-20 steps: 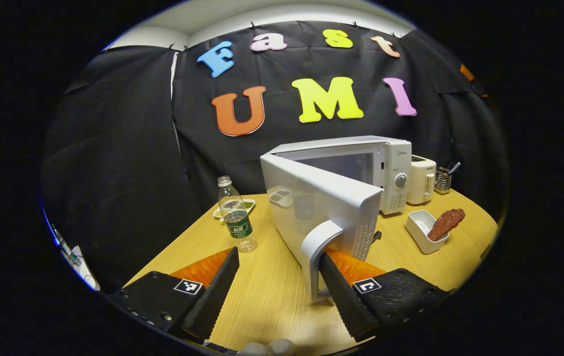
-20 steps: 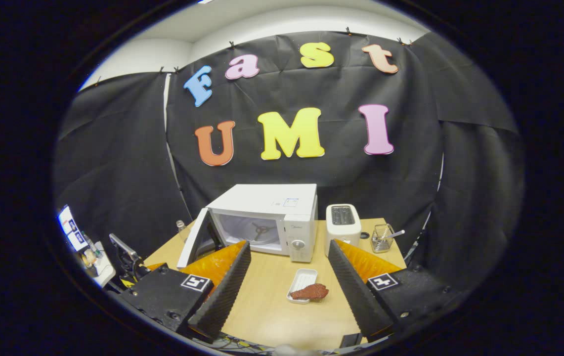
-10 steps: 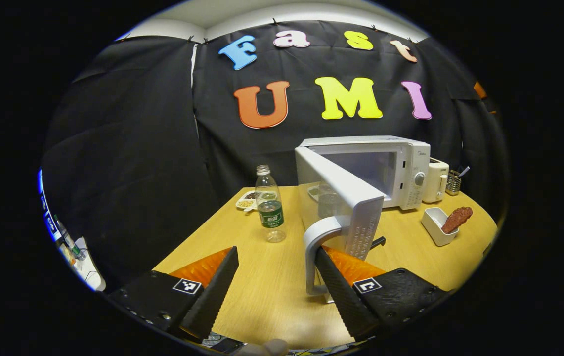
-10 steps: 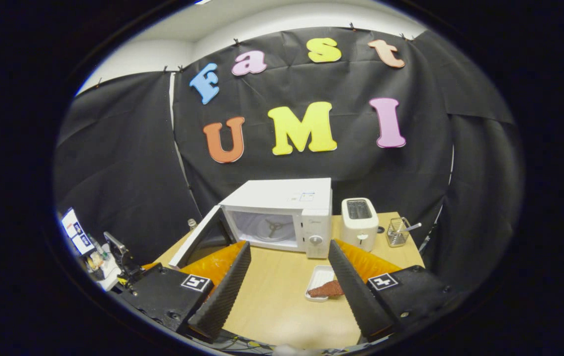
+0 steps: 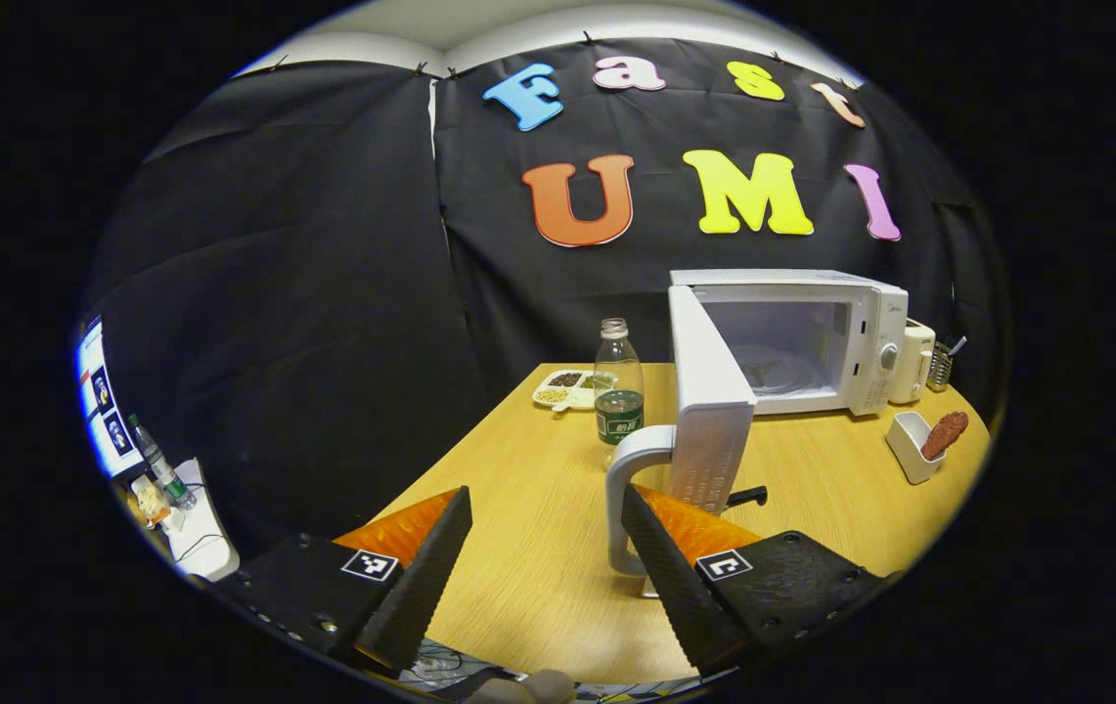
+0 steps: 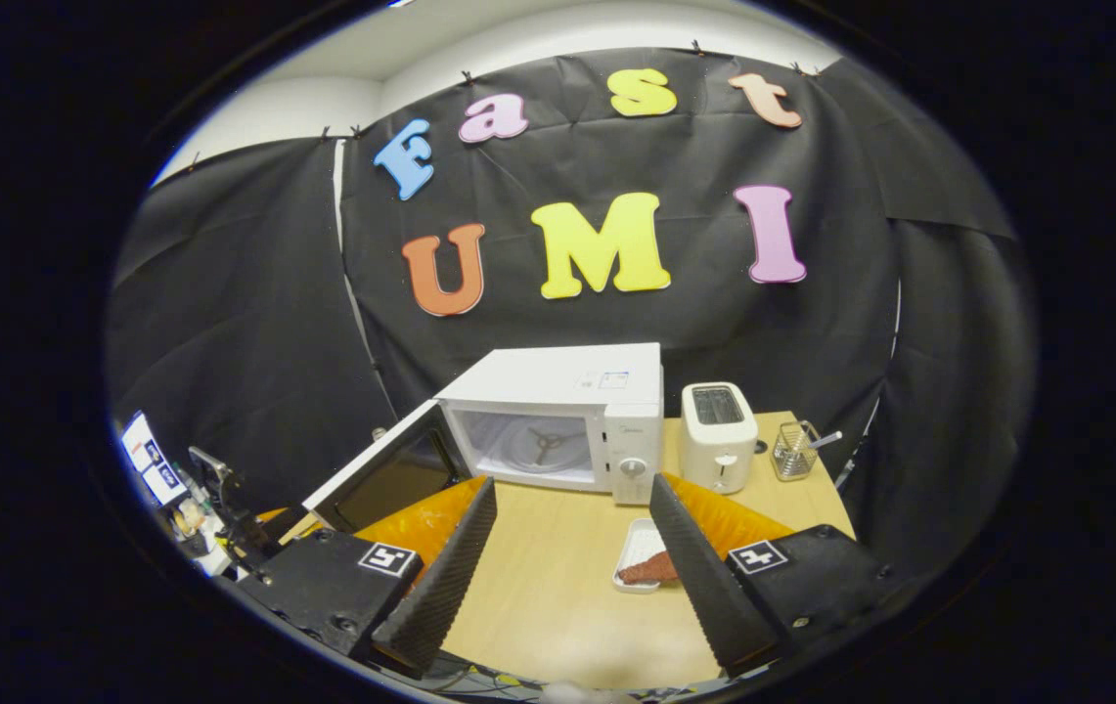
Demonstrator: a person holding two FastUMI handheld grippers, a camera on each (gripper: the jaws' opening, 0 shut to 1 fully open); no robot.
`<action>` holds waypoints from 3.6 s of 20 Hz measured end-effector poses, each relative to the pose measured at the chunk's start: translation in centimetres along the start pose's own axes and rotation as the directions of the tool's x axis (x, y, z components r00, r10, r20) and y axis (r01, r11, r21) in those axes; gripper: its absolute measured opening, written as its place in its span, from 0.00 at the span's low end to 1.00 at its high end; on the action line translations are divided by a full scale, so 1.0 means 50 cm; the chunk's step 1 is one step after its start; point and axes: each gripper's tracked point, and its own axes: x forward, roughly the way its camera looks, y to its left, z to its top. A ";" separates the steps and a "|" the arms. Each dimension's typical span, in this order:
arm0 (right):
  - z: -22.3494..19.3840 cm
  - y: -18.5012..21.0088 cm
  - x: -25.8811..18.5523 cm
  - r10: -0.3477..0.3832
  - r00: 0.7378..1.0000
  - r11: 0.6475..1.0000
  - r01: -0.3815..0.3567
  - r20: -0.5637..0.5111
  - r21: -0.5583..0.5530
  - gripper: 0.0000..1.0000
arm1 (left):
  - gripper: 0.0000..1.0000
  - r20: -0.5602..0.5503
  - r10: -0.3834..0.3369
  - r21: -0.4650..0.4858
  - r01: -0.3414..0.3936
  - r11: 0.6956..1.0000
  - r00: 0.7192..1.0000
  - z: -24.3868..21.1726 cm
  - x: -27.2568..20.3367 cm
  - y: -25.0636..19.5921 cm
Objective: Open the microwave oven with the left hand, put the food in, and close the microwave oven.
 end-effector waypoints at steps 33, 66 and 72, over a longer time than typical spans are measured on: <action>-0.457 -0.282 0.364 0.521 0.714 0.699 -0.042 -0.468 0.714 0.10 | 0.95 0.026 0.092 0.003 -0.093 0.996 0.995 0.239 -0.234 -0.360; -0.186 0.204 0.750 -0.022 0.995 0.540 -0.069 0.095 0.839 0.16 | 0.95 0.046 -0.309 0.149 0.299 0.943 0.950 0.177 -0.127 -0.186; -0.204 0.204 0.904 -0.142 0.987 0.548 0.013 0.078 0.837 0.16 | 0.96 0.034 -0.281 0.138 0.274 0.952 0.959 0.166 -0.090 -0.158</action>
